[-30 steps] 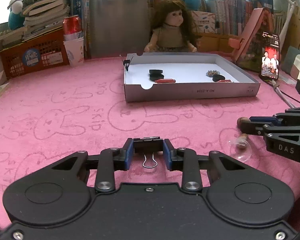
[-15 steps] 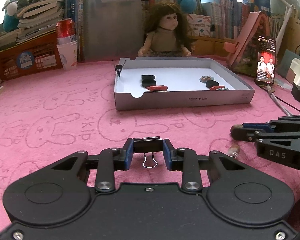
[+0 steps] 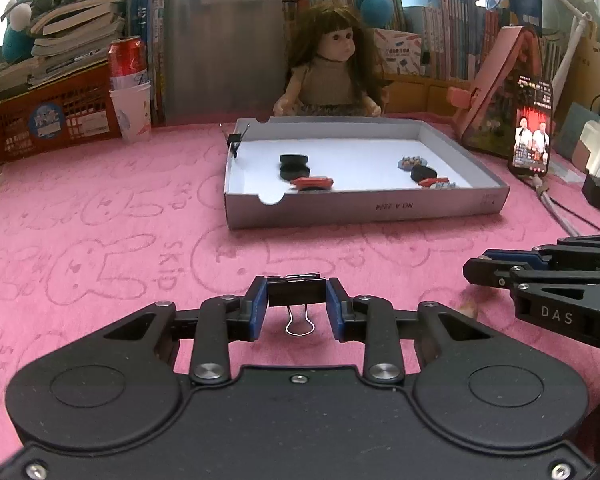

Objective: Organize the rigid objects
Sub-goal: 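Carry the binder clip and walnut in both tools over the tray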

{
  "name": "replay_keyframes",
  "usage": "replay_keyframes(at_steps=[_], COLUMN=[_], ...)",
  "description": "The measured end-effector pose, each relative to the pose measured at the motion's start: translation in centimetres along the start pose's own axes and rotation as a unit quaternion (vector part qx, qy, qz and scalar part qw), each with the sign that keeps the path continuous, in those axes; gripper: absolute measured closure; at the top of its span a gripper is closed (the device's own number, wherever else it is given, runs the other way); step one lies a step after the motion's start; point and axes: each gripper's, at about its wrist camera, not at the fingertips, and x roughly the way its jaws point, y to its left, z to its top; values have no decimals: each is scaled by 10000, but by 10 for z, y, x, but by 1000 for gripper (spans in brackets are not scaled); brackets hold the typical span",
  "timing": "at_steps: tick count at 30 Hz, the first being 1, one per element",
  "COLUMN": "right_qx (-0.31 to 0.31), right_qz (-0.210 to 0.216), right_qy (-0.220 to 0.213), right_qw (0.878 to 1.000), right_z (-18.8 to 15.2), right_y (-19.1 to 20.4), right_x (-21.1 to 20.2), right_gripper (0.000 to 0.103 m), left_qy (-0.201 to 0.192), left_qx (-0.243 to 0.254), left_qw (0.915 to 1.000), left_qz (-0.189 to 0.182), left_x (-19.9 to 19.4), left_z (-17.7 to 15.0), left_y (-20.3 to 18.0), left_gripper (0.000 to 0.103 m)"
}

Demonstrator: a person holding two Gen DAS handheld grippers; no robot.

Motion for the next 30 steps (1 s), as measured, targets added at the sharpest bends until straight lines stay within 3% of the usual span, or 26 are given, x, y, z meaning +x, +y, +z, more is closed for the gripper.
replay_keyframes(at_steps=[12, 17, 21, 30], right_qx=[438, 774, 1139, 1660], right_qz=[-148, -216, -243, -475], right_qy=[-133, 24, 209, 615], right_qw=[9988, 9968, 9930, 9831], right_z=[56, 90, 115, 137], right_y=[-32, -58, -81, -110], right_x=[22, 49, 73, 128], right_gripper=[80, 80, 81, 81], left_qy=[-442, -251, 138, 368], left_qx=[-132, -242, -450, -525], left_qw=[9989, 9993, 9989, 9979], left_qz=[57, 131, 16, 124], left_x=[35, 74, 111, 173], left_z=[69, 108, 135, 168], left_y=[0, 4, 10, 2], left_gripper=[74, 74, 74, 74])
